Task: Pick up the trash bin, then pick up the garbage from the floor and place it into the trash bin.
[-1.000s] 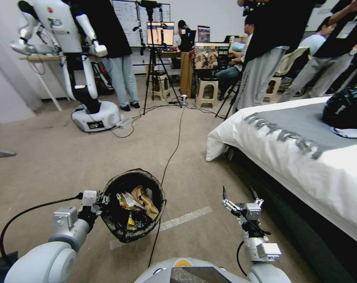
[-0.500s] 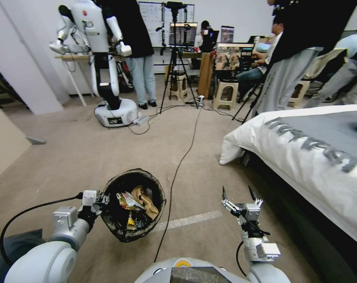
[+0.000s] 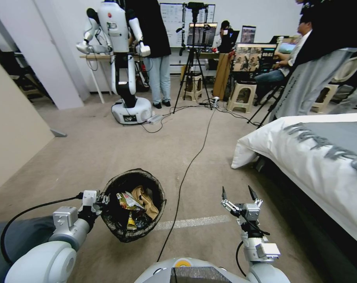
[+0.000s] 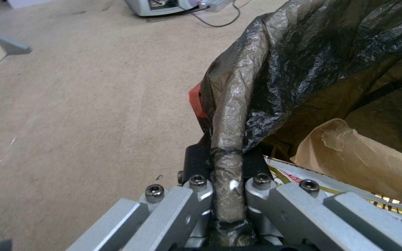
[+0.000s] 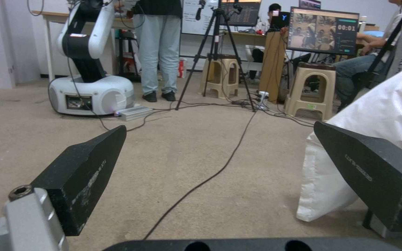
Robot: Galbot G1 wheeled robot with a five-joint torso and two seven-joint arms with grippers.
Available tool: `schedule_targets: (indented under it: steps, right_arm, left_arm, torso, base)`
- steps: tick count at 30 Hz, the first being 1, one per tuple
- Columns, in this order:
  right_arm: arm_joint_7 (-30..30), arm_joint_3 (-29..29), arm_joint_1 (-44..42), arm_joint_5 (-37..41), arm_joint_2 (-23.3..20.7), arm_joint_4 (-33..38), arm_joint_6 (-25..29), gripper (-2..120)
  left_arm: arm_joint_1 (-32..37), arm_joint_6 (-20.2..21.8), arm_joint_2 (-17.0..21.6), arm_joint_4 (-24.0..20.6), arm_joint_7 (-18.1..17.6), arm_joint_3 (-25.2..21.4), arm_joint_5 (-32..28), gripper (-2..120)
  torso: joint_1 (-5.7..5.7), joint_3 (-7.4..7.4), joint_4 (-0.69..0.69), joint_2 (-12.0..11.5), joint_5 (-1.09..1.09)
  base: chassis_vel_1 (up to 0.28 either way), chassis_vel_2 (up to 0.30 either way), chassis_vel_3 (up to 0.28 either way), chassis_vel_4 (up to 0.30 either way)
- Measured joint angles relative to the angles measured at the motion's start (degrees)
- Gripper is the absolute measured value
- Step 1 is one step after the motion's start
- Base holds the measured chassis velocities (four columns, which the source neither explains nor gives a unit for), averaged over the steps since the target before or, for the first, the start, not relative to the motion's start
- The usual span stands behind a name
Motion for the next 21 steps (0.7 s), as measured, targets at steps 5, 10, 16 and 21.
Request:
schedule_targets:
  steps: [5,10,16,21]
  right_arm:
    - [0.0,-0.1,0.0,0.0,0.0,-0.2,0.0,100]
    - [0.0,-0.4,0.1,-0.1,0.2,-0.5,0.0,100]
    - [0.0,-0.6,0.2,-0.1,0.2,-0.7,0.0,100]
    - [0.0,-1.0,0.2,-0.1,0.0,-0.8,-0.2,100]
  left_arm:
    - [0.0,0.7,0.1,-0.5,-4.1,1.0,-7.0,1]
    - [0.1,0.7,0.1,-0.5,-6.3,1.4,-8.6,1]
    - [-0.2,0.7,1.0,0.2,-7.8,2.0,-11.2,1]
    - [-0.5,0.8,2.8,2.6,-6.4,1.7,-12.0,1]
  torso:
    - [0.0,0.0,-0.03,0.0,0.0]
    - [0.0,0.0,-0.01,0.0,0.0]
    - [0.01,0.0,-0.02,0.0,0.0]
    - [0.01,0.0,-0.02,0.0,0.0]
  base:
    - [0.0,0.0,0.0,0.0]
    - [0.0,0.0,0.0,0.0]
    - [0.0,0.0,0.0,0.0]
    - [0.0,0.0,0.0,0.0]
